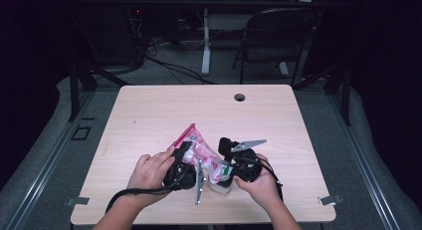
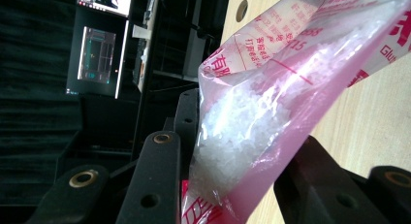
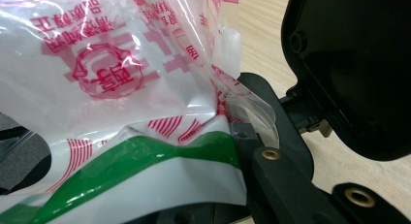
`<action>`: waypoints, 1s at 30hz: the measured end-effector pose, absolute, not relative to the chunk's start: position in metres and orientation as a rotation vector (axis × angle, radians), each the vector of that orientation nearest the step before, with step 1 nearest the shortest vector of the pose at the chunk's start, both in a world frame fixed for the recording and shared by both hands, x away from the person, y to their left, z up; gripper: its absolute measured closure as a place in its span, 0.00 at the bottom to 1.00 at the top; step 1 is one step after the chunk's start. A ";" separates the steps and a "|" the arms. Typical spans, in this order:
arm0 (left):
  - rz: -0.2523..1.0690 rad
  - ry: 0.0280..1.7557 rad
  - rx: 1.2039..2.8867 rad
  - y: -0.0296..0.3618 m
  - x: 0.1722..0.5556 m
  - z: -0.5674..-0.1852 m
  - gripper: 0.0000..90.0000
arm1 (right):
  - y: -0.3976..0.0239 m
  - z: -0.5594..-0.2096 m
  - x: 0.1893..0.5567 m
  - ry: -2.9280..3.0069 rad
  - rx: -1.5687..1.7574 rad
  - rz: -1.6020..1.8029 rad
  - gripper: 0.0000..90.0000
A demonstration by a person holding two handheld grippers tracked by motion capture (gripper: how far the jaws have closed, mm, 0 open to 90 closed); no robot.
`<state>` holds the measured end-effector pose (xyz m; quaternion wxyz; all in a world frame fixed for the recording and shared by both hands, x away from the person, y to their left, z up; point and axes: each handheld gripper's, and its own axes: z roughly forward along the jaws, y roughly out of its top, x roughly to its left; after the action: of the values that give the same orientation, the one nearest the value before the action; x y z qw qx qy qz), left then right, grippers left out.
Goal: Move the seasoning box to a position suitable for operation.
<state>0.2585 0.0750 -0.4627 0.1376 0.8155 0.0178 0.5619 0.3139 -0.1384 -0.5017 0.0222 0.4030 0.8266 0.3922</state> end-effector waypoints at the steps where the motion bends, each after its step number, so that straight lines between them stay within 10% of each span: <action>1: 1.623 0.056 2.356 0.075 0.259 -0.463 0.79 | -0.138 -0.502 0.314 2.561 1.248 1.214 1.00; 30: 1.488 0.208 2.383 0.091 0.264 -0.480 0.81 | -0.144 -0.498 0.312 2.551 1.256 1.215 1.00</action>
<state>0.2636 0.0910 -0.4802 0.1614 0.8349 0.0727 0.5212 0.3121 -0.1439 -0.4976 0.0246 0.4059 0.8248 0.3929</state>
